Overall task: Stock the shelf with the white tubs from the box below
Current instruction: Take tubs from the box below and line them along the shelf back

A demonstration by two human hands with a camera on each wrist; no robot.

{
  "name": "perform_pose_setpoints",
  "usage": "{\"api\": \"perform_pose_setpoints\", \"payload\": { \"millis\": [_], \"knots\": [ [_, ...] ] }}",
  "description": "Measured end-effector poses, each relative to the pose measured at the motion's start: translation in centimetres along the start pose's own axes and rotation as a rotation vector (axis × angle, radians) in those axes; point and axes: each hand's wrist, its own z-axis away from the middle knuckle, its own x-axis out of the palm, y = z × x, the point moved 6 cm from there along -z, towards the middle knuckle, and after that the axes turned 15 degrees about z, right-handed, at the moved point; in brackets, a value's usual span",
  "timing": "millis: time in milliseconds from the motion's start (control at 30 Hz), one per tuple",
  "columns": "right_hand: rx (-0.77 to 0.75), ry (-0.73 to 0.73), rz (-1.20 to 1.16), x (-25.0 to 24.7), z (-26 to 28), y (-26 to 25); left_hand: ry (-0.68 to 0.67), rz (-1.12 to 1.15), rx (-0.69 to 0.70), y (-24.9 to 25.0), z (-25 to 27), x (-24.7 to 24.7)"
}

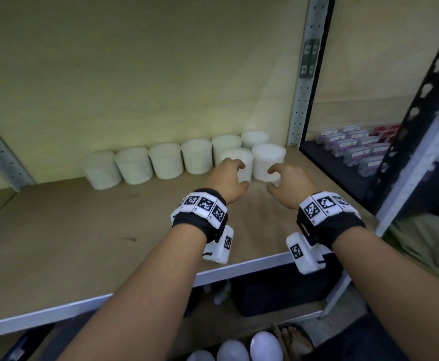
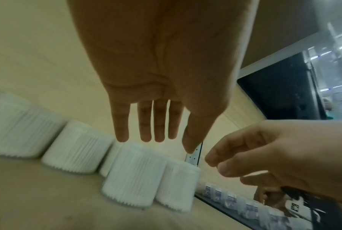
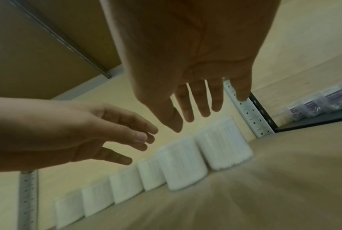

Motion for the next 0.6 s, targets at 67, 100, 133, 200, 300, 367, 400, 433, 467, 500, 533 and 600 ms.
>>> {"api": "perform_pose_setpoints", "payload": {
  "millis": [67, 100, 133, 200, 300, 367, 400, 433, 467, 500, 533, 600],
  "knots": [
    [0.003, -0.016, -0.009, 0.1, 2.1, 0.0, -0.022, 0.005, -0.026, 0.1, 2.3, 0.1],
    [0.013, -0.026, -0.01, 0.2, 3.4, 0.1, -0.044, 0.006, -0.038, 0.1, 3.8, 0.3],
    [0.026, -0.031, -0.017, 0.4, 4.1, 0.2, -0.06, 0.001, -0.048, 0.0, 4.7, 0.4],
    [0.032, -0.028, -0.025, 0.6, 6.3, 0.1, -0.083, 0.003, -0.053, 0.0, 7.5, 0.7],
    [0.005, 0.001, -0.035, 1.3, 9.6, -0.3, -0.063, 0.025, -0.023, 0.0, 11.6, 1.2],
    [0.007, 0.002, -0.048, 2.0, 12.0, -0.6, -0.04, 0.062, 0.012, -0.2, 14.2, 1.7],
    [0.01, -0.015, -0.052, 2.5, 13.1, -0.6, -0.029, 0.089, 0.029, -0.4, 15.3, 2.1],
    [0.012, -0.04, -0.055, 3.1, 14.1, -0.7, -0.03, 0.114, 0.035, -0.7, 16.4, 2.6],
    [0.008, -0.067, -0.053, 3.8, 15.1, -0.7, -0.036, 0.133, 0.038, -1.1, 17.4, 3.2],
    [-0.001, -0.093, -0.047, 4.6, 15.9, -0.7, -0.053, 0.141, 0.034, -1.5, 18.2, 4.0],
    [-0.011, -0.122, -0.041, 5.5, 16.7, -0.7, -0.083, 0.141, 0.017, -2.2, 19.0, 4.9],
    [-0.017, -0.187, -0.018, 7.7, 17.8, -0.5, -0.163, 0.116, -0.046, -3.8, 20.1, 7.0]
  ]
}}
